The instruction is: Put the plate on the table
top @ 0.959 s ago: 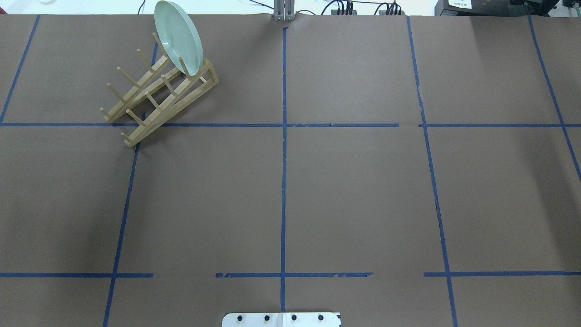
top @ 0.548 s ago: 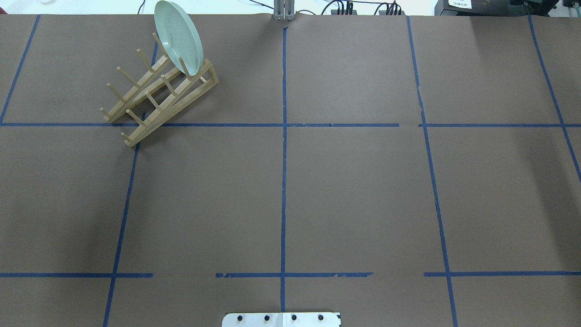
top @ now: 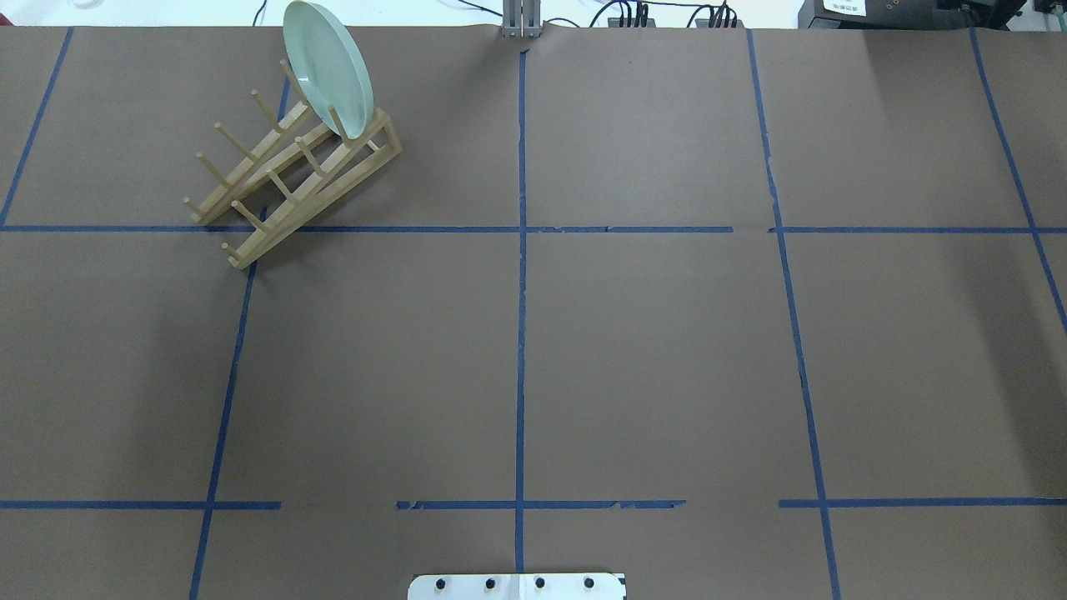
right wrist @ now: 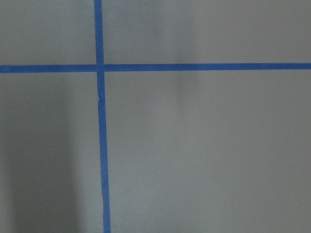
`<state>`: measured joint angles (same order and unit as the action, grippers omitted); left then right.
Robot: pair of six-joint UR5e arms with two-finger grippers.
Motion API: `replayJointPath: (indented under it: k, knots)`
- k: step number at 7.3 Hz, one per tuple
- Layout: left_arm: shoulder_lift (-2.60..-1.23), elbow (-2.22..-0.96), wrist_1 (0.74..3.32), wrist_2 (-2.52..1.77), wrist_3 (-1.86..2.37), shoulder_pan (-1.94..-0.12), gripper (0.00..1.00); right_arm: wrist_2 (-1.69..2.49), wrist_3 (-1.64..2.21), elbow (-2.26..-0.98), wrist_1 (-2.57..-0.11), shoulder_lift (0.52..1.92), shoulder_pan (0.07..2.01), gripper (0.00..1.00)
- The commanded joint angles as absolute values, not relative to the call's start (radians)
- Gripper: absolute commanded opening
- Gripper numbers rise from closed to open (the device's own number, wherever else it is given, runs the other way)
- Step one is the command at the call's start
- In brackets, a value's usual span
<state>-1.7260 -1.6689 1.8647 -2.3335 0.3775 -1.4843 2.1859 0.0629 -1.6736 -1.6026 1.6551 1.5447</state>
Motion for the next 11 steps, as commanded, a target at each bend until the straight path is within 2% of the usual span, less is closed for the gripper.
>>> replayJointPath:
  k: [1, 2, 4, 6, 8, 11]
  knots:
    - [-1.741, -1.655, 2.209, -2.333, 0.845, -1.377, 1.00, 2.184, 0.063, -1.674, -1.601, 1.655, 1.545, 1.00]
    - [-1.803, -1.596, 2.347, -2.332, 1.099, -1.327, 1.00, 2.184, 0.063, -1.674, -1.603, 1.655, 1.545, 1.00]
    - [-1.955, -1.514, 2.428, -2.234, 1.450, -1.200, 1.00, 2.186, 0.063, -1.674, -1.601, 1.655, 1.545, 1.00]
    - [-2.035, -1.449, 2.477, -2.074, 1.615, -1.140, 1.00, 2.186, 0.063, -1.674, -1.603, 1.655, 1.545, 1.00]
    - [-2.106, -1.340, 2.696, -1.926, 1.878, -1.073, 1.00, 2.186, 0.063, -1.674, -1.603, 1.655, 1.545, 1.00]
    - [-2.158, -1.322, 2.695, -1.804, 1.928, -0.970, 1.00, 2.186, 0.063, -1.674, -1.603, 1.655, 1.545, 1.00]
